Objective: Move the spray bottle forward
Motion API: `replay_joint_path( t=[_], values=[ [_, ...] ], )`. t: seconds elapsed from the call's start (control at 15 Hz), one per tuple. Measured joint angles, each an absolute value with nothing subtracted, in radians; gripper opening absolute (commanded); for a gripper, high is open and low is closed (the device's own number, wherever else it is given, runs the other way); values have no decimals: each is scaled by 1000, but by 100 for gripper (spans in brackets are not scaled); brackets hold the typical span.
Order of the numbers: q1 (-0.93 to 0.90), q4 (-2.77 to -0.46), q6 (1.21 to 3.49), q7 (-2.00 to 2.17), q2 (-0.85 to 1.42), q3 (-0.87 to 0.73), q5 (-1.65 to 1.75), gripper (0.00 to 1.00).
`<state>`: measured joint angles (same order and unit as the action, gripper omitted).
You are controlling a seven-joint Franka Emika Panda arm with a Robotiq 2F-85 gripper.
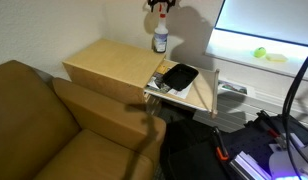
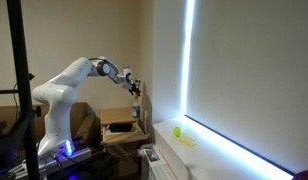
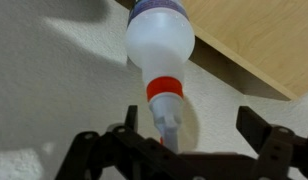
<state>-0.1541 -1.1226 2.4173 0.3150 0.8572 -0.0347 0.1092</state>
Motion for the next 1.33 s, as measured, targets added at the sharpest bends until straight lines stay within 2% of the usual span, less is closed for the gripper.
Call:
replay_joint_path(
  t=[0.07,0.13,0.73,1.2,1.33],
  values=[
    [-154,-1120,2456,328,876,-43,109,75],
    [-154,-1117,2487,340,890,-50,109,74],
    [-154,-1106,2522,373,898,-81,105,10],
    [-138,-1105,2509,364,894,-80,58,8],
    [-112,-1108,2451,284,876,-27,7,8]
  ],
)
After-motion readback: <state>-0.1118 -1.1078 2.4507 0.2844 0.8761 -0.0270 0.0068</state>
